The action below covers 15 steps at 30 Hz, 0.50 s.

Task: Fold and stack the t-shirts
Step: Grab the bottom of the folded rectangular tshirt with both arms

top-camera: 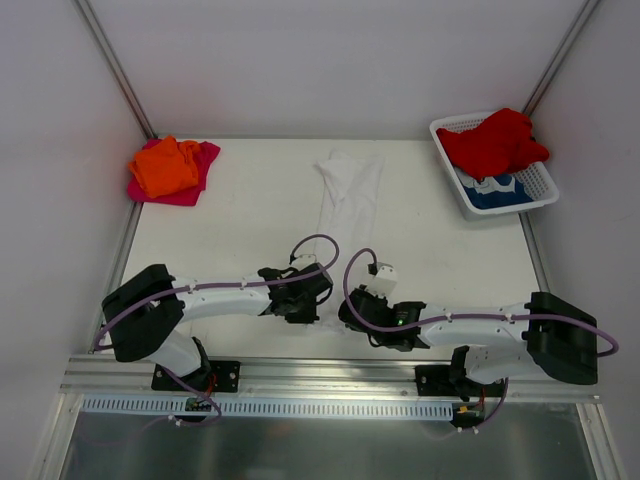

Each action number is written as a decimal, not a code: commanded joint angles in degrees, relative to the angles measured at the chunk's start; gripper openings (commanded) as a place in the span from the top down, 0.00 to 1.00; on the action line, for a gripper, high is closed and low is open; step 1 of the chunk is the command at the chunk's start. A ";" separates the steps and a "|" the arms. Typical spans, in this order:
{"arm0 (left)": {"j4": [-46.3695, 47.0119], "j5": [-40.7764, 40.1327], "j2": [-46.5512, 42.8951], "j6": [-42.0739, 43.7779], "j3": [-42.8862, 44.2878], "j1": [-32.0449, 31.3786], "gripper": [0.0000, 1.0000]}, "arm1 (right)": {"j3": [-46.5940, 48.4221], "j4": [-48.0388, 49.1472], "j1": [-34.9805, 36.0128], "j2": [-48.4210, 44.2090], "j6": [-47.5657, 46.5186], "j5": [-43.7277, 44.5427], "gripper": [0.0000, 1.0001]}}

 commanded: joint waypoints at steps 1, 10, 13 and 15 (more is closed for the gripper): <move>0.08 -0.98 -1.72 0.50 1.85 -0.75 1.00 | 0.16 -1.20 -0.17 -2.54 -0.89 2.10 1.00; -2.11 -3.61 -6.12 3.14 5.71 -0.67 1.00 | 2.97 -7.61 -0.17 -8.95 -3.88 6.14 1.00; -3.78 -5.37 -6.74 4.55 8.17 -0.40 1.00 | 4.38 -9.03 -0.17 -11.07 -5.63 7.72 1.00; -4.40 -5.99 -6.74 5.68 10.10 -0.14 1.00 | 5.69 -10.08 -0.52 -11.86 -6.78 8.42 1.00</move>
